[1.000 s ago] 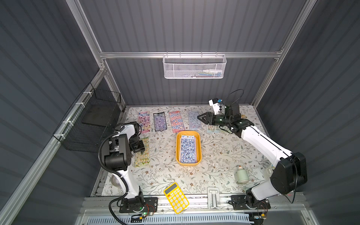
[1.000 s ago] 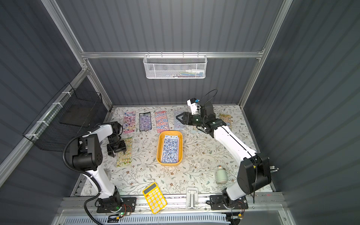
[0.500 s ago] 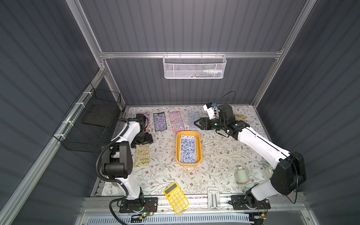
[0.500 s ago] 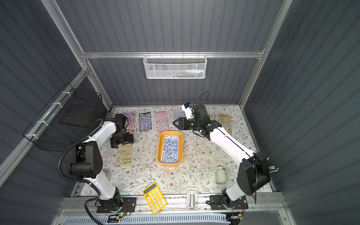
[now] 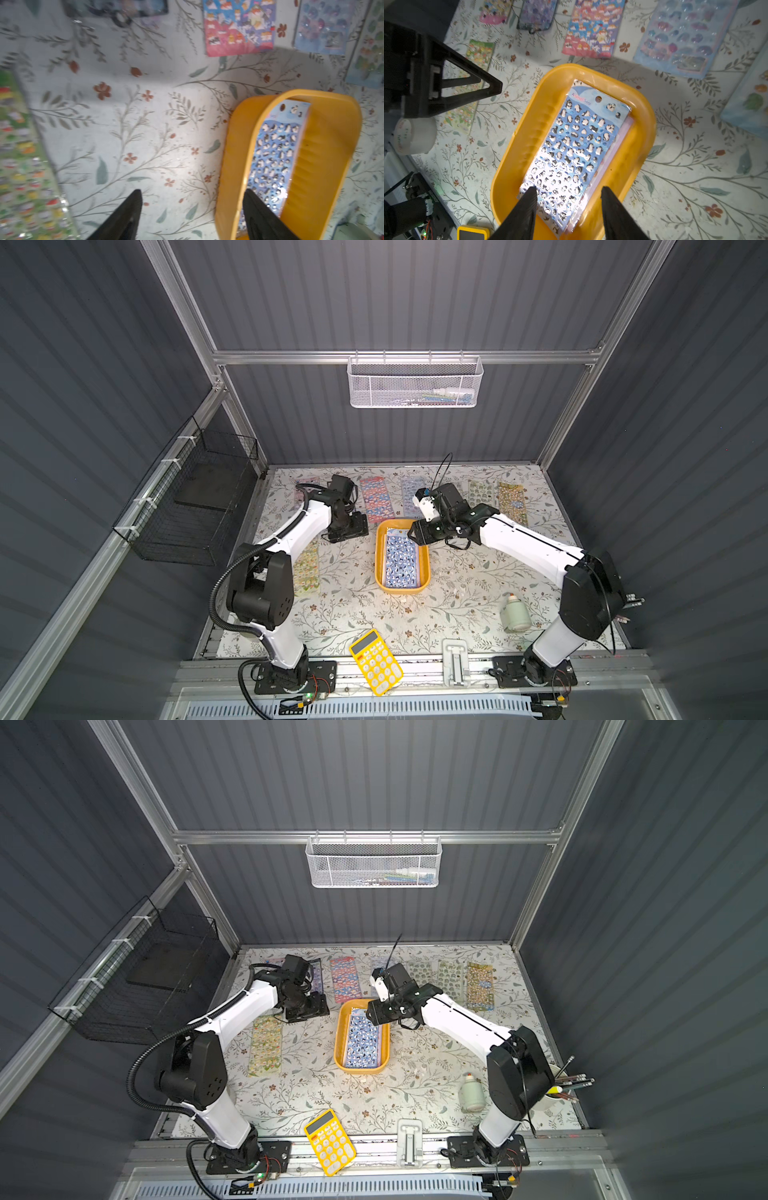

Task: Take the stickers out of the storage box
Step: Place the sticker at the center of the board, then pick up the sticker from the storage box.

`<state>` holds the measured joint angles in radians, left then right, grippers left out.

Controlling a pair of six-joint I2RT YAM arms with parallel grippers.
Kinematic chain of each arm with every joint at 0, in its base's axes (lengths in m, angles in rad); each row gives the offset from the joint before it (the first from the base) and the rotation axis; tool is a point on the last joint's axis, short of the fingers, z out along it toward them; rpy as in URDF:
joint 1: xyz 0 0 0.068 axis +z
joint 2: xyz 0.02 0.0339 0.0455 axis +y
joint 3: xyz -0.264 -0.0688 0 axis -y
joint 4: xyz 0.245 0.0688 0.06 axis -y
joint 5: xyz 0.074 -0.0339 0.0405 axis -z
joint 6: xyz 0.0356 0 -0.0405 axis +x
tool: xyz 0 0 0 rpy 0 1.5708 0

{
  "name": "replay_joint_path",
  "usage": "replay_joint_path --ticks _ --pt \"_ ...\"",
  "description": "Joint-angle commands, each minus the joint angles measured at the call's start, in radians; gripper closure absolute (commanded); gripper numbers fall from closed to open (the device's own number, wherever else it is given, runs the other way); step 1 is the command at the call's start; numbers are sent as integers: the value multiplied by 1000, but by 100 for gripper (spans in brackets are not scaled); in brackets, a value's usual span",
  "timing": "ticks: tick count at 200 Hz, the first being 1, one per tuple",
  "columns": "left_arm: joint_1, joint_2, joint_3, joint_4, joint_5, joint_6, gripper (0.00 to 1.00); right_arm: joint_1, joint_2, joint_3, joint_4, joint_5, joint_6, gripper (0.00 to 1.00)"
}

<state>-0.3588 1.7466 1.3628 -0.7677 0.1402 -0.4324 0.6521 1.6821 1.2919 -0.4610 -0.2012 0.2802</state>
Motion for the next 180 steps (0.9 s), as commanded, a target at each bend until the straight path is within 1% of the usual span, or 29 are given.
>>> replay_joint_path --ticks 1,8,24,41,46,52,59,65,72,87,96,130,180 --pt "-26 43 -15 59 73 -52 30 11 57 23 -62 39 -12 49" --pt "-38 52 -15 69 79 -62 32 11 77 33 -70 41 -13 50" --pt "-64 69 -18 96 97 -77 33 11 119 51 -82 45 -12 52" --pt "-86 87 -16 107 106 -87 38 11 158 70 -84 32 -15 58" --pt "-91 90 -17 112 110 -89 41 11 171 75 -82 30 -14 61" --pt "-94 92 -20 117 114 -92 46 12 183 80 -78 25 -15 66" --pt "-98 97 -20 120 116 -95 55 11 198 86 -73 25 -15 72" --pt "-101 100 -23 121 117 -98 61 11 211 92 -73 26 -15 77" --pt "-103 103 -24 123 120 -100 64 11 226 99 -73 27 -13 82" --pt "-108 105 -26 123 125 -105 70 11 253 110 -71 32 -12 86" --pt "-111 107 -27 123 128 -106 73 11 269 116 -72 35 -10 88" --pt "-128 108 -30 128 139 -119 76 11 325 129 -65 24 -3 90" --pt "-177 136 -36 154 158 -147 79 25 395 148 -21 -73 -2 90"
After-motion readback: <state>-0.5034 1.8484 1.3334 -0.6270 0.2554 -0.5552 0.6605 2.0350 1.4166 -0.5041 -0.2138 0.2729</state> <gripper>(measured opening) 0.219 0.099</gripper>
